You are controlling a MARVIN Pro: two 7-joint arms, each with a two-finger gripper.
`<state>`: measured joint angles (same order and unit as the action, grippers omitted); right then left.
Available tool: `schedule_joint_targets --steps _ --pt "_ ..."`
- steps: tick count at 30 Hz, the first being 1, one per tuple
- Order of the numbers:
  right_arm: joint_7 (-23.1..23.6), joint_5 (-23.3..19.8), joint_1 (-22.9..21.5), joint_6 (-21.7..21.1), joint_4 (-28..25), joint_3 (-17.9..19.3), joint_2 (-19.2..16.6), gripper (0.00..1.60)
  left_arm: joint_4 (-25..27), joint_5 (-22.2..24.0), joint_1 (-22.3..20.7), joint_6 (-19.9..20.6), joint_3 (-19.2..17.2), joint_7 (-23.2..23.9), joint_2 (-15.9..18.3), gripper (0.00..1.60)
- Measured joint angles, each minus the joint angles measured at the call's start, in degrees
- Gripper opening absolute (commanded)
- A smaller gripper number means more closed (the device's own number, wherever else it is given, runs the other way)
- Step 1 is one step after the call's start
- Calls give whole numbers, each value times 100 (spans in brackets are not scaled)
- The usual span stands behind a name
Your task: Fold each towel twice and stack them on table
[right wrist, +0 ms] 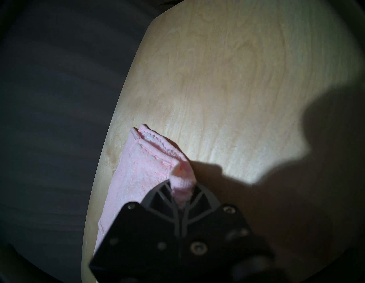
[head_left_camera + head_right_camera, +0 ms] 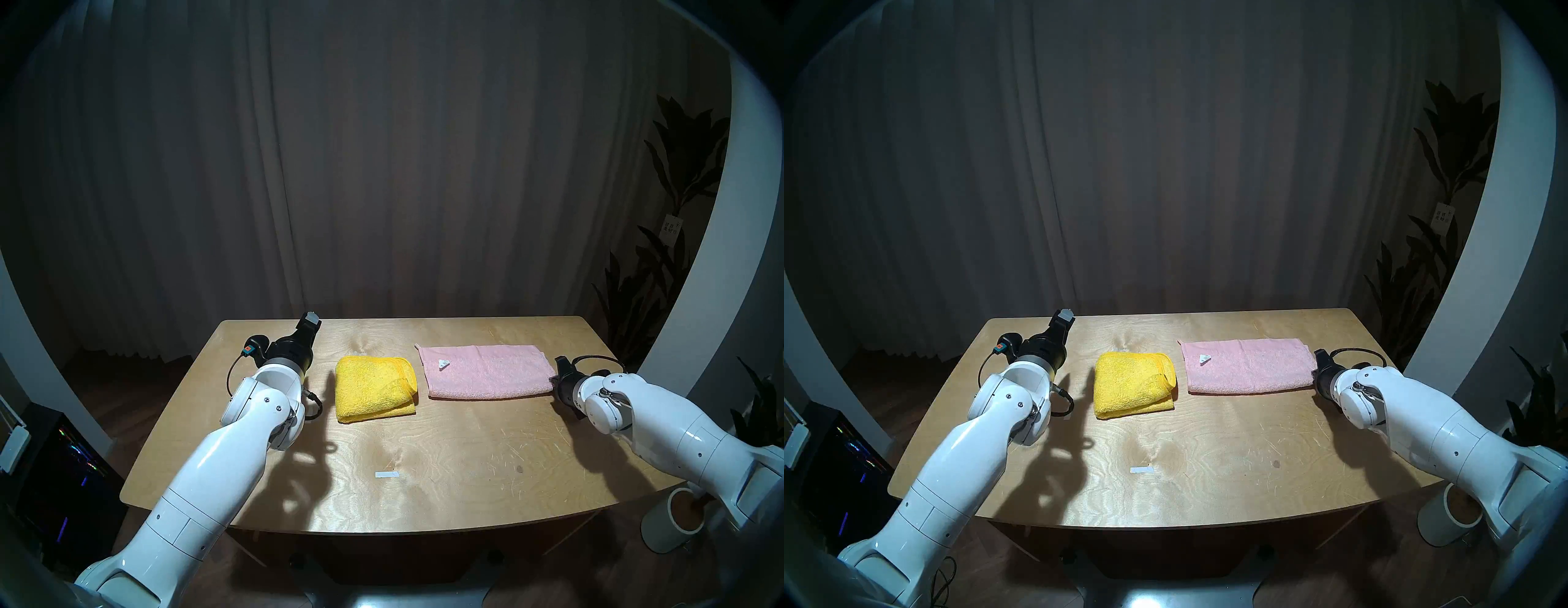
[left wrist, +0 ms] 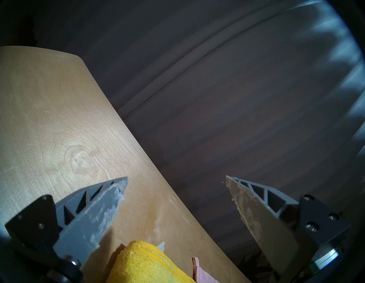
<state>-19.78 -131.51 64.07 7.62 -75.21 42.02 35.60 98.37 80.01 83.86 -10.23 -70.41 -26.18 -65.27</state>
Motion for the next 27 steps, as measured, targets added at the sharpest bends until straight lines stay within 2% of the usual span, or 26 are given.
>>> schedule_joint_targets --steps 7,18,27 --pt "109 593 -143 -73 -40 -190 -85 0 -1 -30 -7 -16 -3 0 -26 160" --pt "293 1975 -675 -300 -256 -480 -164 0 1 -40 13 -112 -139 0 -14 160" --pt "333 2934 -1125 -768 -315 -743 56 0 21 -3 160 -248 -363 10 47 160"
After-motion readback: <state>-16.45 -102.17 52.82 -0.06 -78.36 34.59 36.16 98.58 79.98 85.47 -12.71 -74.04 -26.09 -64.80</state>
